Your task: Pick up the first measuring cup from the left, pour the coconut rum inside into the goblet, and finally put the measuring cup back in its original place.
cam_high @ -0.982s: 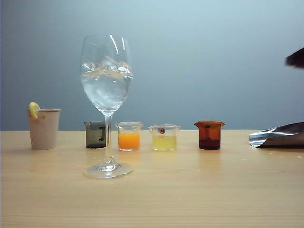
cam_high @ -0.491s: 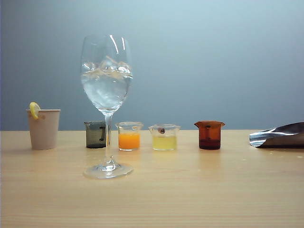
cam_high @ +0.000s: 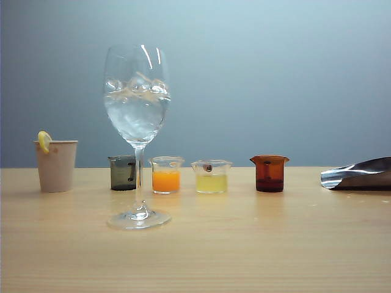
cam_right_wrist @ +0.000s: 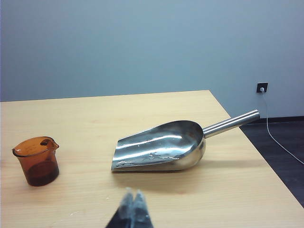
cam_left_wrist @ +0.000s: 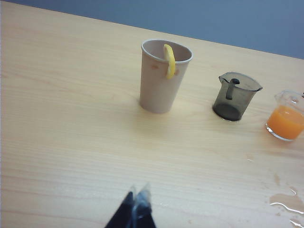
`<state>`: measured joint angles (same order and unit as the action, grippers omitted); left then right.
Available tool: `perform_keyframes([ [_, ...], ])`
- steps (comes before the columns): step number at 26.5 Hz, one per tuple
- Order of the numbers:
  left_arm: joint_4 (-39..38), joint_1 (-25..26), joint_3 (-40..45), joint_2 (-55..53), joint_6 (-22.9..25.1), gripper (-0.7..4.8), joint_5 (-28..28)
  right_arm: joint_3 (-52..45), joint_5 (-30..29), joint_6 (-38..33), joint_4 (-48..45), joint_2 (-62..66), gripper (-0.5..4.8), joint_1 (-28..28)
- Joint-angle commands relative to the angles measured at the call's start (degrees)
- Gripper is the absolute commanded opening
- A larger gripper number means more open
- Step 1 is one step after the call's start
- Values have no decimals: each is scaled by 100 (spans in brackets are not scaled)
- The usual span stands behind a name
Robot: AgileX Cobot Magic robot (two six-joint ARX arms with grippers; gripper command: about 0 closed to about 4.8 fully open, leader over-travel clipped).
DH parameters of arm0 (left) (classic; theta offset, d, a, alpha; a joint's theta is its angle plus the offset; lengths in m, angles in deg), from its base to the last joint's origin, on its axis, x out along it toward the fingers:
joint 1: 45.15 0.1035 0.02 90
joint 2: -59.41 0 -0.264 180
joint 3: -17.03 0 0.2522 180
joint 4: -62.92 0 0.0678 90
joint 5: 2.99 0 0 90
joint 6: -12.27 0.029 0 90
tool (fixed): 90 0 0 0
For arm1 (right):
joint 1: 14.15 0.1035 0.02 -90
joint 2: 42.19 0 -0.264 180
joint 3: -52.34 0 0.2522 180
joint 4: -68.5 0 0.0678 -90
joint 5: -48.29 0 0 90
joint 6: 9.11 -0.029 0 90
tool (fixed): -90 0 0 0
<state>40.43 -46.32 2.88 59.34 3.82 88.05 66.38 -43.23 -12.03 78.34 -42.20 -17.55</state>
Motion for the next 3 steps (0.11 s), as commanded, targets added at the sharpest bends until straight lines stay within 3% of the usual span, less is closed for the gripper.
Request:
perform_keyframes([
  [1,63,-4,-13,-2,28,-5,26,-22,11,-2,-52,7,0,9],
  [3,63,-4,-13,-2,28,-5,26,-22,11,-2,-52,7,0,9],
])
